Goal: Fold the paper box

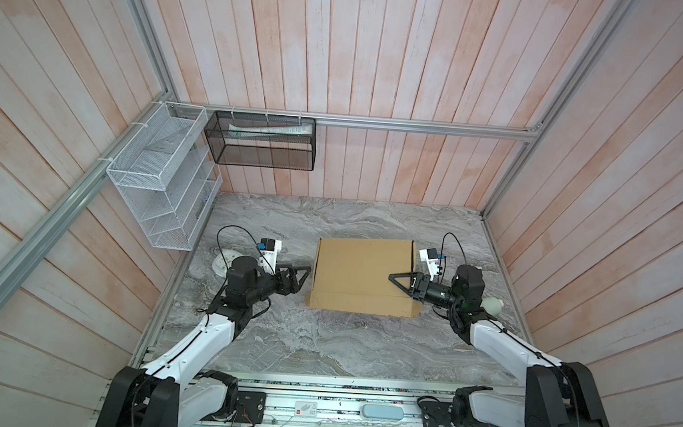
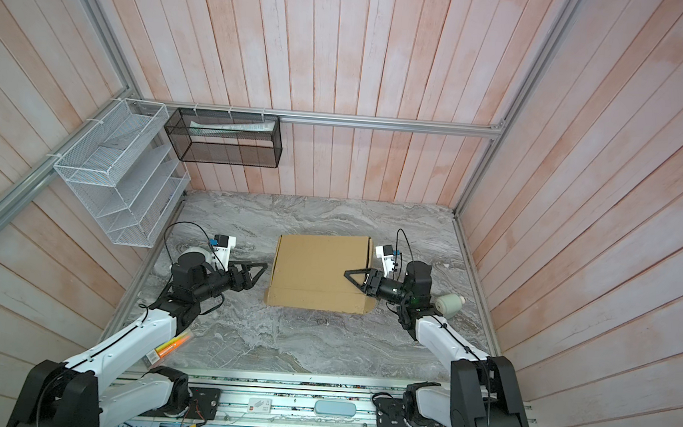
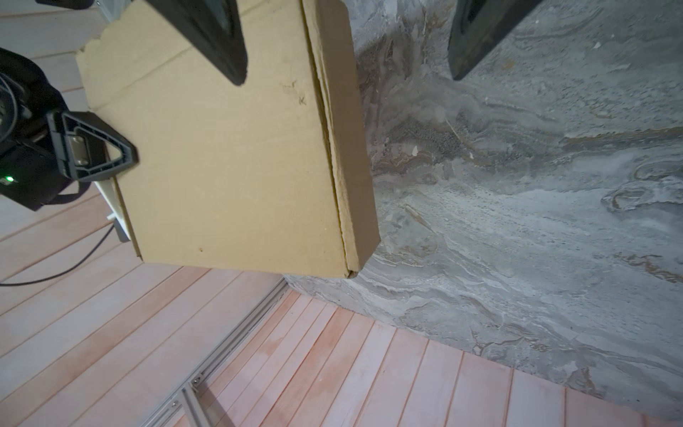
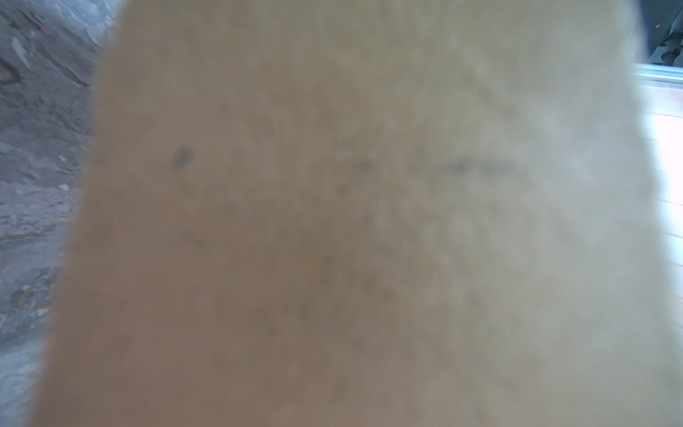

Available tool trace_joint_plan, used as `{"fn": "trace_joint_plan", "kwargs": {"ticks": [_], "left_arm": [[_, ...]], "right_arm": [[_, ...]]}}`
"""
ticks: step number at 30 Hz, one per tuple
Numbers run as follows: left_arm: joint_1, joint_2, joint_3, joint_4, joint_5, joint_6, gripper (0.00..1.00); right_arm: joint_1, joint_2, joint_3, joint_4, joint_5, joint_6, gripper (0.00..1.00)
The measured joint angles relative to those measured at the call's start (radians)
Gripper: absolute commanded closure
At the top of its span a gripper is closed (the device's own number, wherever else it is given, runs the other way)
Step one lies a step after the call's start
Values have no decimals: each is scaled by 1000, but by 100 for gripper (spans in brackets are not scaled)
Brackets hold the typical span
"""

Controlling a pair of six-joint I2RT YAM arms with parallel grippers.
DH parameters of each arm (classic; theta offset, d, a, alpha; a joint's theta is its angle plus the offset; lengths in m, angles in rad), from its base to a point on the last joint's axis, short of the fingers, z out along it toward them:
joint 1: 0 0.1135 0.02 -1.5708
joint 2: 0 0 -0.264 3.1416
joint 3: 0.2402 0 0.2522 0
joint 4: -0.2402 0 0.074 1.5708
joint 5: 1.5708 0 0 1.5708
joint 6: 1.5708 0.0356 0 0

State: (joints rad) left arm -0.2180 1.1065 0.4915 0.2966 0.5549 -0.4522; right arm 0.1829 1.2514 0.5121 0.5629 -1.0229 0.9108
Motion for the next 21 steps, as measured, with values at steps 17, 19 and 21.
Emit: {"fn": "trace_joint_plan", "kwargs": {"ticks": [17, 19, 21], "left_arm": [[1, 52, -32, 235, 262, -119, 4], [1, 55, -39, 249, 278, -131, 3], [1, 59, -46, 266, 290, -149, 3]], "right_arm": [[-29, 4, 29, 78, -171, 34, 48], [-29, 8, 34, 93, -183, 42, 48], [-29, 10, 38, 105, -193, 47, 48]]}}
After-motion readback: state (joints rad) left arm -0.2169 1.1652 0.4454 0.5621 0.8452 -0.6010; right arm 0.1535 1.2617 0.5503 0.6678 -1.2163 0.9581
